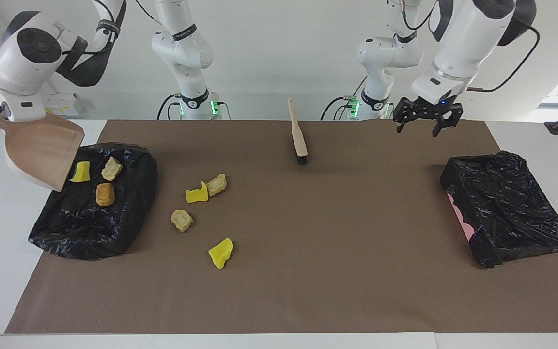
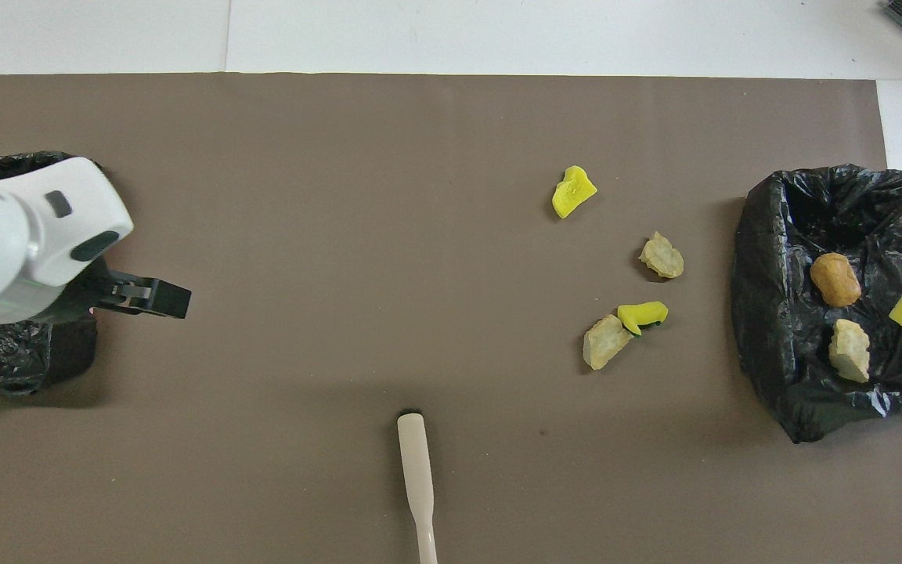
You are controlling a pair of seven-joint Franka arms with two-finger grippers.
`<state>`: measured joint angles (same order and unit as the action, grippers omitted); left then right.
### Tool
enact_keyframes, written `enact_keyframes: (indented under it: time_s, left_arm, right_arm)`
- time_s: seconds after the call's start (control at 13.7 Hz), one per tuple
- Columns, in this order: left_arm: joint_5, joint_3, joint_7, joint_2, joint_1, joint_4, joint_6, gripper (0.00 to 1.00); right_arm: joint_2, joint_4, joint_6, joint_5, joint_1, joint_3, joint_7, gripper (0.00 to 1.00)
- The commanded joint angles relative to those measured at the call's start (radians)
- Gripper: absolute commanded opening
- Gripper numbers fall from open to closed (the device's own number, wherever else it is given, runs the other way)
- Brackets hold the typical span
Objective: Sweep and dump trash in bin
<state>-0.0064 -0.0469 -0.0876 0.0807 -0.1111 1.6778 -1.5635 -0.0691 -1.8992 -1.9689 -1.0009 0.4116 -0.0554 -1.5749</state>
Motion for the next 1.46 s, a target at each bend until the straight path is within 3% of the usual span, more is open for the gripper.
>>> enact_keyframes:
  time_s: [0.0, 0.22, 0.37, 1.02, 1.39]
  left_arm:
    - [0.019, 0.070, -0.150, -0.041, -0.010, -0.116, 0.092, 1.00]
    - [0.019, 0.078, -0.172, -0.079, 0.001, -0.200, 0.106, 1.00]
    - [0.017, 0.081, -0.172, -0.099, 0.008, -0.243, 0.114, 1.00]
    - [0.009, 0.010, -0.166, -0.090, 0.076, -0.256, 0.183, 1.00]
    - [0.016, -0.004, -0.162, -0.081, 0.076, -0.247, 0.189, 1.00]
  right_arm:
    - [-0.063, -0.034, -0.013, -0.053, -0.014, -0.009, 0.012, 0.00]
    - [-0.078, -0.034, -0.004, -0.013, -0.031, -0.011, 0.010, 0.00]
    - [-0.077, -0.034, -0.004, 0.137, -0.039, -0.011, 0.010, 0.00]
    - [-0.035, -0.047, 0.042, 0.554, -0.241, -0.011, 0.047, 0.00]
    - [0.089, -0.055, 0.025, 0.678, -0.419, -0.011, 0.345, 0.00]
